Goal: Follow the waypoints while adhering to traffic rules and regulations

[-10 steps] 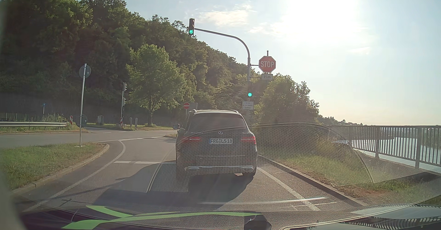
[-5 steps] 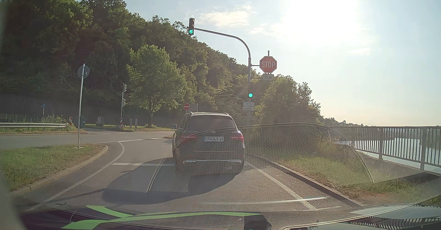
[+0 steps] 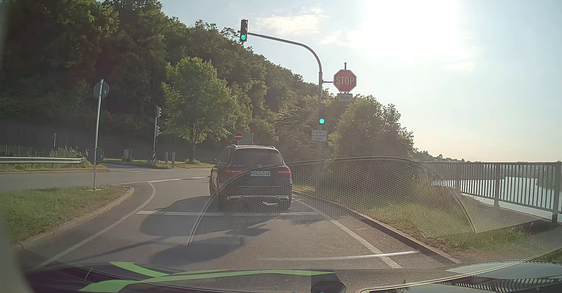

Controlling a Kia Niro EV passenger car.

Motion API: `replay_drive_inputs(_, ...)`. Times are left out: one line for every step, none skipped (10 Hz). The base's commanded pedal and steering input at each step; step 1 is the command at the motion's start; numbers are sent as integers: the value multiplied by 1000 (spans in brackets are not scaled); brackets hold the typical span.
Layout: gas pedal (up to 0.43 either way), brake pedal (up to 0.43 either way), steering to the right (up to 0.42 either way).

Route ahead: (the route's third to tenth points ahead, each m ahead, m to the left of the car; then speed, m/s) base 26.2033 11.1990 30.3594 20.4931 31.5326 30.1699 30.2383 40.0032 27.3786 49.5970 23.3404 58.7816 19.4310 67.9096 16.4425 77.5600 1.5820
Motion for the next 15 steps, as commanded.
replay_drive_inputs(390, 0, -41)
replay_drive_inputs(409, 0, -42)
replay_drive_inputs(409, 0, -45)
replay_drive_inputs(409, 0, -50)
replay_drive_inputs(398, 0, -58)
replay_drive_inputs(398, 0, -63)
replay_drive_inputs(398, 0, -63)
replay_drive_inputs(398, 0, -65)
replay_drive_inputs(398, 0, -70)
replay_drive_inputs(398, 0, -75)
replay_drive_inputs(398, 0, -79)
replay_drive_inputs(398, 0, -84)
replay_drive_inputs(398, 0, -87)
replay_drive_inputs(398, 0, -91)
replay_drive_inputs(398, 0, -99)
